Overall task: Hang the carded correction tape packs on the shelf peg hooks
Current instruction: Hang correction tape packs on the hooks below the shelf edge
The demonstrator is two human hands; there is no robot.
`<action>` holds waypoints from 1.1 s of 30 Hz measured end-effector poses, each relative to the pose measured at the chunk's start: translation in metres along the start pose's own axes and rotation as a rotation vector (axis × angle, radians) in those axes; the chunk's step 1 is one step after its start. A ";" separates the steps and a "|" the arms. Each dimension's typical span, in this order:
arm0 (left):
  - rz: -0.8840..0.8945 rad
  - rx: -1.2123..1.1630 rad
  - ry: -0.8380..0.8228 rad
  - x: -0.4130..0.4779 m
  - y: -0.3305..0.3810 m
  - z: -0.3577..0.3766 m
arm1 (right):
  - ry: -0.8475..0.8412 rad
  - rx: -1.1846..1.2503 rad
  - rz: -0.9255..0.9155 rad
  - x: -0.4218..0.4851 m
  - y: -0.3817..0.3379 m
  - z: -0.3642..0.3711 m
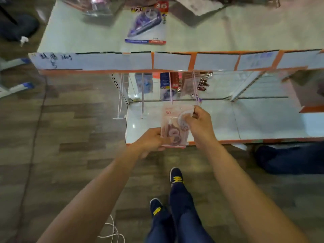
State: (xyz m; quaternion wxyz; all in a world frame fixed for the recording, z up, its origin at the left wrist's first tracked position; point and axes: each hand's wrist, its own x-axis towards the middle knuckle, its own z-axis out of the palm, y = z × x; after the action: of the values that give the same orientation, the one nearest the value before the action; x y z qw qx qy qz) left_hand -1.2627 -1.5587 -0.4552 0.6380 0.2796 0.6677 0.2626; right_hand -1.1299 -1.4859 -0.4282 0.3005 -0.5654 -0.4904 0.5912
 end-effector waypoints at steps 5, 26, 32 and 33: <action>0.019 0.007 0.039 0.043 -0.021 0.007 | 0.062 -0.002 0.046 0.035 0.044 0.002; 0.114 0.049 0.033 0.208 -0.096 0.085 | -0.141 -0.253 -0.145 0.133 0.192 -0.081; 0.129 0.090 0.080 0.240 -0.093 0.098 | -0.115 -0.246 -0.152 0.165 0.203 -0.092; 0.132 0.086 0.084 0.244 -0.091 0.101 | -0.112 -0.245 -0.163 0.170 0.203 -0.093</action>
State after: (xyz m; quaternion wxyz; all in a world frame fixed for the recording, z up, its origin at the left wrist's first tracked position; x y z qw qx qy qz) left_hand -1.1725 -1.4507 -0.6971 0.5781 0.3390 0.6847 0.2865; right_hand -1.0301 -1.3771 -0.6676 0.2484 -0.5223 -0.6191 0.5312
